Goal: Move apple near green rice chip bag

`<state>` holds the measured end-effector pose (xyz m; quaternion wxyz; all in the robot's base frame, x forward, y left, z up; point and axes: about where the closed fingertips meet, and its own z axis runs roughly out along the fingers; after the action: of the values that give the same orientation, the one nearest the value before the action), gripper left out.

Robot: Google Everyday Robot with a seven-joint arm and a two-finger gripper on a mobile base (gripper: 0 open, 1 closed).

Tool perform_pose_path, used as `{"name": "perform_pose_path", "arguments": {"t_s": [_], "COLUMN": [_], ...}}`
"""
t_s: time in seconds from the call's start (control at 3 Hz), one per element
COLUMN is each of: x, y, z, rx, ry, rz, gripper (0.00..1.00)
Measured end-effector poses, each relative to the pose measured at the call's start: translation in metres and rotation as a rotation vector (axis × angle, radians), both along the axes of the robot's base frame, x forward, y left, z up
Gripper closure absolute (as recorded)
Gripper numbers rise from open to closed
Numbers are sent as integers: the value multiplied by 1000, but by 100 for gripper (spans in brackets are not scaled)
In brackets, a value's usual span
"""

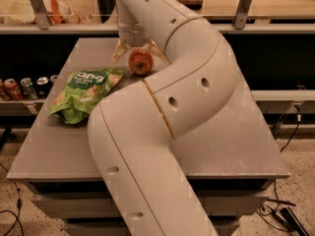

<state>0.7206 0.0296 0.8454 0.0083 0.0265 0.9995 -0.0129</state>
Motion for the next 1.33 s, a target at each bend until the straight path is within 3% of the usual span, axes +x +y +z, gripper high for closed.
{"name": "perform_pose_path", "arguments": {"t_s": [0.67, 1.33], "x": [3, 4], "y": [0, -11], "z": [-1, 13], "rx": [6, 14], "ry": [0, -26], "rz": [-4, -52], "gripper": [0, 0]}}
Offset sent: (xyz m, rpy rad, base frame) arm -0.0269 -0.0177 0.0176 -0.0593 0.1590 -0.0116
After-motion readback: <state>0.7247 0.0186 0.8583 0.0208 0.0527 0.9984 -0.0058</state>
